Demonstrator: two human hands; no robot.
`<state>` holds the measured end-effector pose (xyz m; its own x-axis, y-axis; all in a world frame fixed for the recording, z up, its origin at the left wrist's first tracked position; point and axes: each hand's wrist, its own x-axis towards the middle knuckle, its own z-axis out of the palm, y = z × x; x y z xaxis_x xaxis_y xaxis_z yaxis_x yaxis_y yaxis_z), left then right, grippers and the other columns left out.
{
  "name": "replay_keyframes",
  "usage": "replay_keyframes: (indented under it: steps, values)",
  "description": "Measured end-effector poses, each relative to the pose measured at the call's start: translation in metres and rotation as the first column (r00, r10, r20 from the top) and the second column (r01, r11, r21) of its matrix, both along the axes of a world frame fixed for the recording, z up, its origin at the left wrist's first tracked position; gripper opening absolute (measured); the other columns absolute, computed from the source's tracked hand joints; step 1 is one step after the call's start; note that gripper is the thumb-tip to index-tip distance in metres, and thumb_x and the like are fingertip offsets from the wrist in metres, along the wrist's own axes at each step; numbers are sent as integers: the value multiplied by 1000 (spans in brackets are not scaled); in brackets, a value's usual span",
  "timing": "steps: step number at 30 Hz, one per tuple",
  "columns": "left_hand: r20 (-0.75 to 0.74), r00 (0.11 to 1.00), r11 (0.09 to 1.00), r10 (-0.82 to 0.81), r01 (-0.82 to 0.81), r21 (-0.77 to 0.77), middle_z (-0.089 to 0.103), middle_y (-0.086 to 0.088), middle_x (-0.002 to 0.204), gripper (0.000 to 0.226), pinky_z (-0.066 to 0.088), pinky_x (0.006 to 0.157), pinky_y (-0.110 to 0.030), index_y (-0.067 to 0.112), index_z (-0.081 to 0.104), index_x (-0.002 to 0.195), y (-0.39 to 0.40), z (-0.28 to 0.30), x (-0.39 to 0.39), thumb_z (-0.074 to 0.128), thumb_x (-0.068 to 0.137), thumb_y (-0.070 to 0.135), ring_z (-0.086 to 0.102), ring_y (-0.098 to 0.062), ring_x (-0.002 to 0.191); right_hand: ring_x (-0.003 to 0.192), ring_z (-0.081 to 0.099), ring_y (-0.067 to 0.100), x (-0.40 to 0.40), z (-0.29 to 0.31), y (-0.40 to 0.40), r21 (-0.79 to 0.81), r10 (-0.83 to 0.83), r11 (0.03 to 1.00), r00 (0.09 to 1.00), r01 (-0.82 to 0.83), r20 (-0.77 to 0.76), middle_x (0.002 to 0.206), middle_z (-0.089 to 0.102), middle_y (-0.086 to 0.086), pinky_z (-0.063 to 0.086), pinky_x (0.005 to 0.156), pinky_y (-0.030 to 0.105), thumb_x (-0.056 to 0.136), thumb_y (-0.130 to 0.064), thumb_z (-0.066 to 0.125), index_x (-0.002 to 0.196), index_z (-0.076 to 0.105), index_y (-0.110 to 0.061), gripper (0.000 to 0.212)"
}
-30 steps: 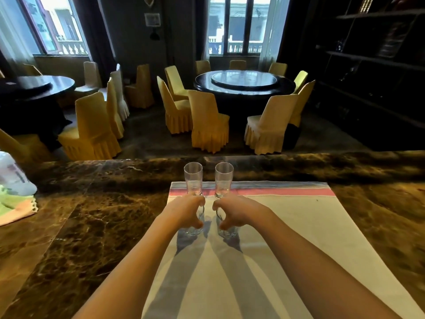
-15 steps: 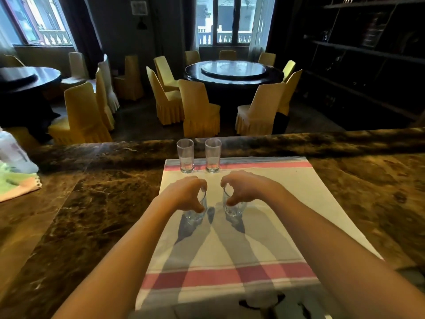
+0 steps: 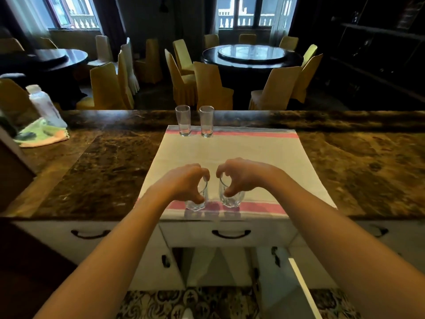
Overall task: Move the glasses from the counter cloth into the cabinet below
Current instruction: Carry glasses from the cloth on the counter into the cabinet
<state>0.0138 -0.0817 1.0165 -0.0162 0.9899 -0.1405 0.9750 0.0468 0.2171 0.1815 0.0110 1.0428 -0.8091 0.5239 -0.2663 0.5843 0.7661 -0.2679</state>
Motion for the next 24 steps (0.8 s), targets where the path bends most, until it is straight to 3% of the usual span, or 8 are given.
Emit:
replay_keyframes:
  steps: [3, 9, 17, 20, 24]
  values:
    - [18, 1000, 1000, -11, 11, 7, 56, 3, 125, 61, 53, 88, -29, 27, 55, 128, -28, -5, 19, 83, 74, 32, 57, -16, 102, 97, 61, 20, 18, -5, -24, 16, 32, 999, 999, -32, -6, 121, 59, 1, 54, 81, 36, 78, -29, 80, 130, 56, -21, 58]
    - [7, 999, 999, -52, 52, -10, 55, 7, 123, 62, 53, 84, -28, 30, 54, 128, -69, -29, 38, 82, 73, 35, 56, -13, 99, 99, 51, 17, 43, -28, -61, 21, 43, 999, 999, -43, -2, 120, 55, -1, 49, 86, 38, 78, -34, 79, 132, 54, -23, 60]
    - [6, 996, 989, -86, 86, -122, 47, 7, 135, 69, 54, 87, -42, 31, 47, 138, -95, -81, 40, 77, 76, 39, 53, -19, 116, 101, 56, 20, 51, -81, -92, -8, 26, 1000, 997, -26, 70, 126, 53, 0, 52, 81, 37, 81, -35, 74, 137, 51, -25, 62]
    - [-7, 995, 980, -102, 99, -175, 47, 6, 132, 70, 53, 86, -42, 32, 44, 137, -96, -108, 41, 76, 76, 42, 53, -20, 113, 106, 58, 26, 49, -107, -101, -32, 5, 1000, 993, -1, 119, 125, 49, 1, 53, 84, 43, 82, -39, 72, 137, 47, -28, 61]
    - [4, 996, 971, -90, 89, -223, 50, 5, 130, 73, 54, 85, -43, 33, 43, 138, -95, -144, 40, 77, 75, 42, 55, -22, 111, 101, 57, 25, 50, -147, -110, -58, 3, 998, 995, 3, 102, 119, 49, 0, 52, 81, 41, 82, -39, 71, 136, 47, -29, 59]
